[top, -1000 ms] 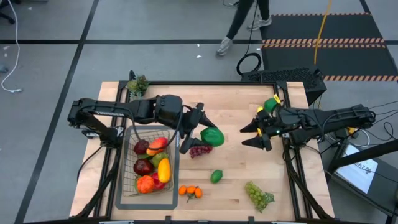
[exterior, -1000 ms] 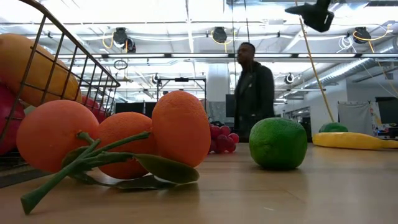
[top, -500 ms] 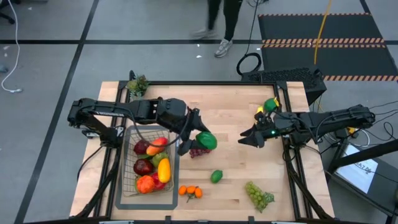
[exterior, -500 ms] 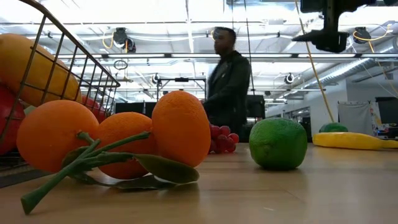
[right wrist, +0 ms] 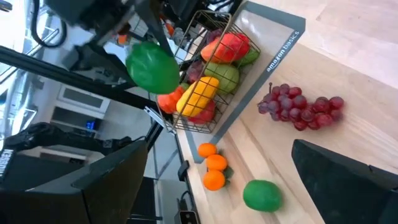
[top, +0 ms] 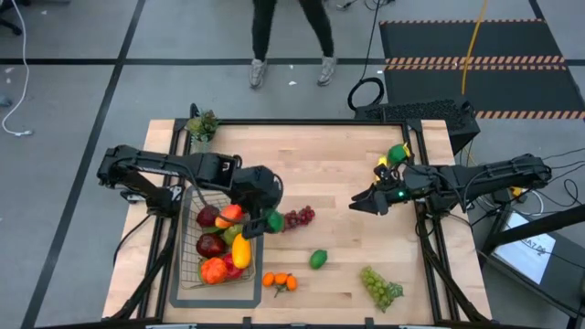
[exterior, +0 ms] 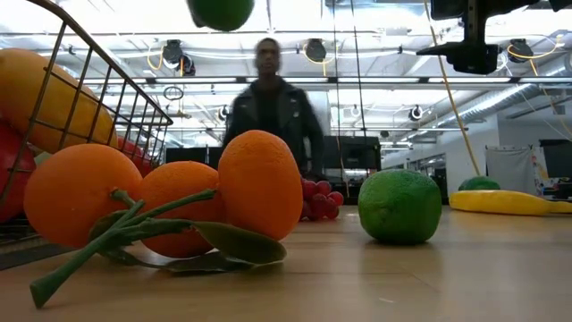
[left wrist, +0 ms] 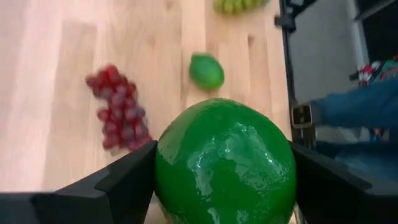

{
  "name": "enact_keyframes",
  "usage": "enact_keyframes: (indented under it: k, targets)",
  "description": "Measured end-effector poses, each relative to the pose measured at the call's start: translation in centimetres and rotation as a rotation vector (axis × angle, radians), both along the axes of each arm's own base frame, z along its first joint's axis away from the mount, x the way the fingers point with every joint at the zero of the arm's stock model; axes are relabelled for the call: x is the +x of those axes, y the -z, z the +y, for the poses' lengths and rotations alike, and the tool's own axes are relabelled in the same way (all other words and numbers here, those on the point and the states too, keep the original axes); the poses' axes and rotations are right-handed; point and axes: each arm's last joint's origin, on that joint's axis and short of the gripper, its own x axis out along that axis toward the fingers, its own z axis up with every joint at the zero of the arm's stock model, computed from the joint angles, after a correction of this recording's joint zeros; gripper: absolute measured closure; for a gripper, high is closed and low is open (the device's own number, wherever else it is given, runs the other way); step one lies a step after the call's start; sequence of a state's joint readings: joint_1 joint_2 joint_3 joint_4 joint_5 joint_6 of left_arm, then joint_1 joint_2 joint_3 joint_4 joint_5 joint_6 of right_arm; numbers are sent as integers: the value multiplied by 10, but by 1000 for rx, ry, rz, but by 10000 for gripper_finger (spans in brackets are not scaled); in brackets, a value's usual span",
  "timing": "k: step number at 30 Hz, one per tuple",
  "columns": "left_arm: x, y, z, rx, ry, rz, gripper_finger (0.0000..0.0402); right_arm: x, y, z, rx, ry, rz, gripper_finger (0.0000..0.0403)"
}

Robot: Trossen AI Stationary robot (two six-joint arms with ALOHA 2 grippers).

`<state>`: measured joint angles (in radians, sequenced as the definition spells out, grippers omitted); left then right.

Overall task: Build produce basket
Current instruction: Put the middle green lime into the wire basket

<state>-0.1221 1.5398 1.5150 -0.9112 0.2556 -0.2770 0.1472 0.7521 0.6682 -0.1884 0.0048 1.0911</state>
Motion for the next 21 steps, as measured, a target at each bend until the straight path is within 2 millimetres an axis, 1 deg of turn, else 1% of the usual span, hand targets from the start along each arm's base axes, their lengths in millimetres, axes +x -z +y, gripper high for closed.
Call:
enact_keyframes:
  k: [3, 7, 9, 11, 13, 18, 21]
  targets:
    - [-7, 9, -6, 8, -8, 48, 81, 0, 0, 0, 1, -1, -1, 9]
    - [-23, 20, -9, 23, -67, 81, 80, 0, 0, 0, 8, 1, -1, 9]
    - [-34, 28, -8, 30, -111, 110, 80, 0, -1, 0, 12, 3, -5, 9]
    - [-42, 31, -6, 22, -155, 81, 80, 0, -1, 0, 20, 7, -3, 9]
    - [-54, 35, -4, 19, -197, 64, 80, 0, 0, 0, 22, 8, -3, 9]
    - [-80, 46, -1, -24, -261, 19, 80, 1, 0, 1, 46, 13, 3, 9]
    - [-97, 46, -2, -55, -275, -17, 80, 2, 1, 4, 38, 19, 2, 9]
